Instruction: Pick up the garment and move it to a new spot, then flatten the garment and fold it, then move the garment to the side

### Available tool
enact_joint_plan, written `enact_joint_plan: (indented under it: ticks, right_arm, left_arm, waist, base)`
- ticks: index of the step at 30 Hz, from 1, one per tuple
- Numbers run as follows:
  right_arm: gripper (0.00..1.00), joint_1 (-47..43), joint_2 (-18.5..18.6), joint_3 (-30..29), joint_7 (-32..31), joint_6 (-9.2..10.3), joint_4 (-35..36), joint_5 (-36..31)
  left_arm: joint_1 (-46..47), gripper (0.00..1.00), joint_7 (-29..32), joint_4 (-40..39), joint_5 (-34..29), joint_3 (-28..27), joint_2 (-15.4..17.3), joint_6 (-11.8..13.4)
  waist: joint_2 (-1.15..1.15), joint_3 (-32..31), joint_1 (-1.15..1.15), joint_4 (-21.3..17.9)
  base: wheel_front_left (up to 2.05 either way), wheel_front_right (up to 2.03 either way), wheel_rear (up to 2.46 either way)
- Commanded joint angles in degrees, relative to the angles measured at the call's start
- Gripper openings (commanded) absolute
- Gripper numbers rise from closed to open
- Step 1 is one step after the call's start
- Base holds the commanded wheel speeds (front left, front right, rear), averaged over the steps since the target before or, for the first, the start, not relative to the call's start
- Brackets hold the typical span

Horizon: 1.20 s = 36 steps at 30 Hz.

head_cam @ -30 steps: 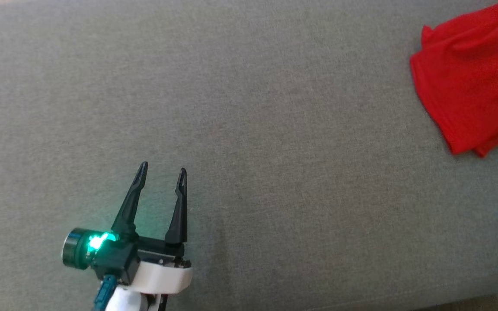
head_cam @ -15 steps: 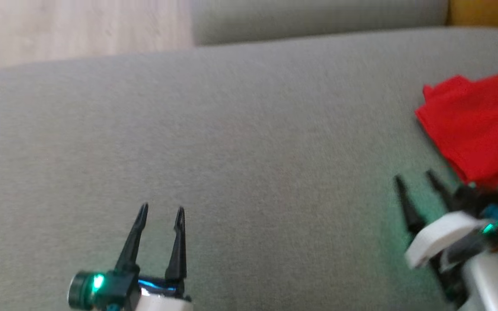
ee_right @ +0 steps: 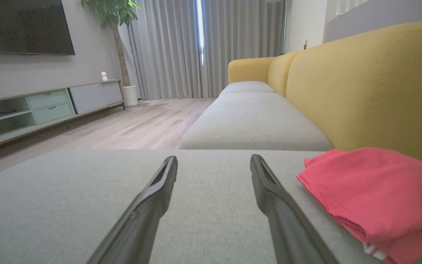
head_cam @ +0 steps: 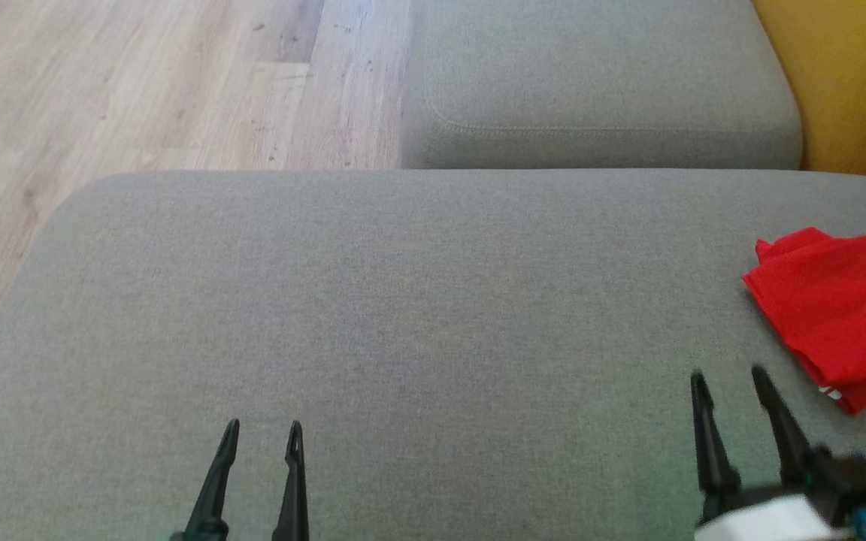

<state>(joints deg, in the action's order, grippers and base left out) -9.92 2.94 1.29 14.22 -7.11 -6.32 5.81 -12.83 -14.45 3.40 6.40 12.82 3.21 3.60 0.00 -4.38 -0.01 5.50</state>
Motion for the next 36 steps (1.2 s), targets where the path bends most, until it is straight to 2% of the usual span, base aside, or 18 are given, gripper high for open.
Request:
enact_joint_plan:
  ticks: [1, 17, 18, 22, 36]
  right_arm:
    - [1.0, 0.6, 0.1, 1.2, 0.8, -0.37, 1.9, -0.3]
    - [1.0, -2.3, -0.1, 0.8, 0.8, -0.37, 3.2, 1.7]
    - [0.0, -4.5, -0.4, -0.4, 0.0, 0.0, 1.1, 1.3]
    - [0.0, -5.2, -0.4, 0.0, -0.2, 0.01, -2.0, 1.8]
    - [0.0, -2.9, 0.1, -0.2, -1.8, -0.03, -2.5, 11.3]
  left_arm:
    - [1.5, 1.0, -0.5, -2.0, -0.6, -2.0, -0.3, 0.4]
    - [0.9, 1.0, -0.5, -2.1, -1.3, -2.5, -0.3, -0.4]
    - [-1.3, 0.0, 0.0, 0.0, -0.7, -0.3, 0.0, -0.6]
    - [-2.1, 0.0, 0.3, 3.0, -0.2, 0.0, 0.0, -0.6]
    - [0.1, 0.0, 1.9, 3.7, 9.6, -1.3, 0.6, -1.7]
  waist:
    - [0.0, -0.2, 0.01, -0.1]
    - [0.0, -1.3, 0.01, -1.2]
    - [0.0, -1.3, 0.01, -1.2]
    - [0.0, -1.2, 0.02, -1.3]
    - [0.0, -0.6, 0.02, -1.7]
  base:
    - [0.0, 0.0, 0.0]
    - [0.0, 0.0, 0.0]
    - [0.0, 0.0, 0.0]
    - [0.0, 0.0, 0.0]
    - [0.0, 0.0, 0.0]
